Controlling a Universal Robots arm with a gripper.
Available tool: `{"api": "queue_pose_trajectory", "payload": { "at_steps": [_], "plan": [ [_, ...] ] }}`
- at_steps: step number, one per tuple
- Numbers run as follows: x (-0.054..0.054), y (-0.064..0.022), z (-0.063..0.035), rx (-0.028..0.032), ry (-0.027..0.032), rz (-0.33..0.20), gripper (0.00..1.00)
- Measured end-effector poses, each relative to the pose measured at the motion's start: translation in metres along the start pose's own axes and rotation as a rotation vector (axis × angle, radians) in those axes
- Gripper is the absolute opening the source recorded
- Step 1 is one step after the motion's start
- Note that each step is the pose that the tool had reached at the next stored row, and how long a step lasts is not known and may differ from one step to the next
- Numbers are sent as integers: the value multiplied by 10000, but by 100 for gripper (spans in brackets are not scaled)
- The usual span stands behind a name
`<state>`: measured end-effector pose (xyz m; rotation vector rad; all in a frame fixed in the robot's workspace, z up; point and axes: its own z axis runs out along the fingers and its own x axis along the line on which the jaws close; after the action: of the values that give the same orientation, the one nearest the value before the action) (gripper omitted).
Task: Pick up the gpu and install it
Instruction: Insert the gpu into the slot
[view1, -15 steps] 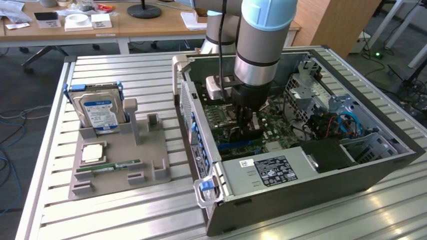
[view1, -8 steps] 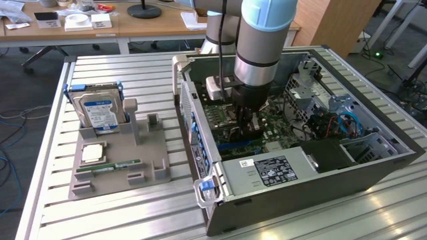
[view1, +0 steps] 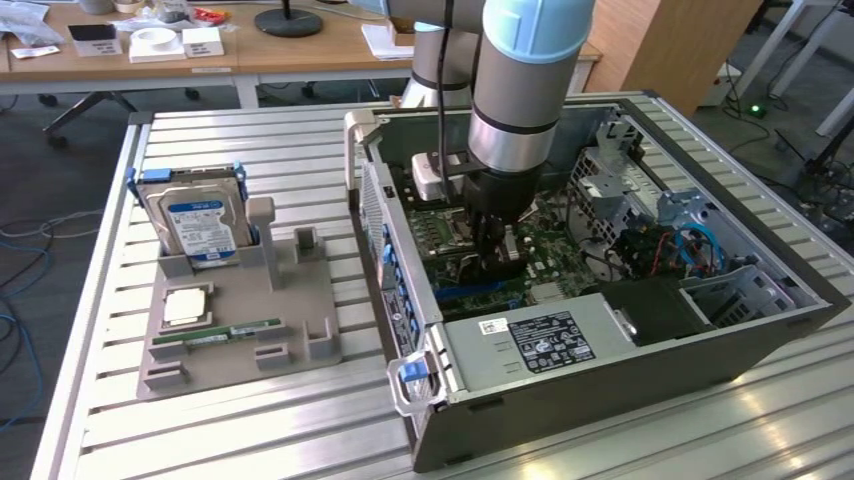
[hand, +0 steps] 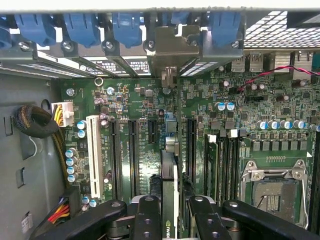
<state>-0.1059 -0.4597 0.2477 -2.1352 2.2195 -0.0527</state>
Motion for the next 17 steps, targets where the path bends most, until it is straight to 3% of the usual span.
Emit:
{"api": "queue_pose_trajectory", "payload": {
  "at_steps": [17],
  "plan": [
    [7,0,5,2,7,85,26]
  ]
}}
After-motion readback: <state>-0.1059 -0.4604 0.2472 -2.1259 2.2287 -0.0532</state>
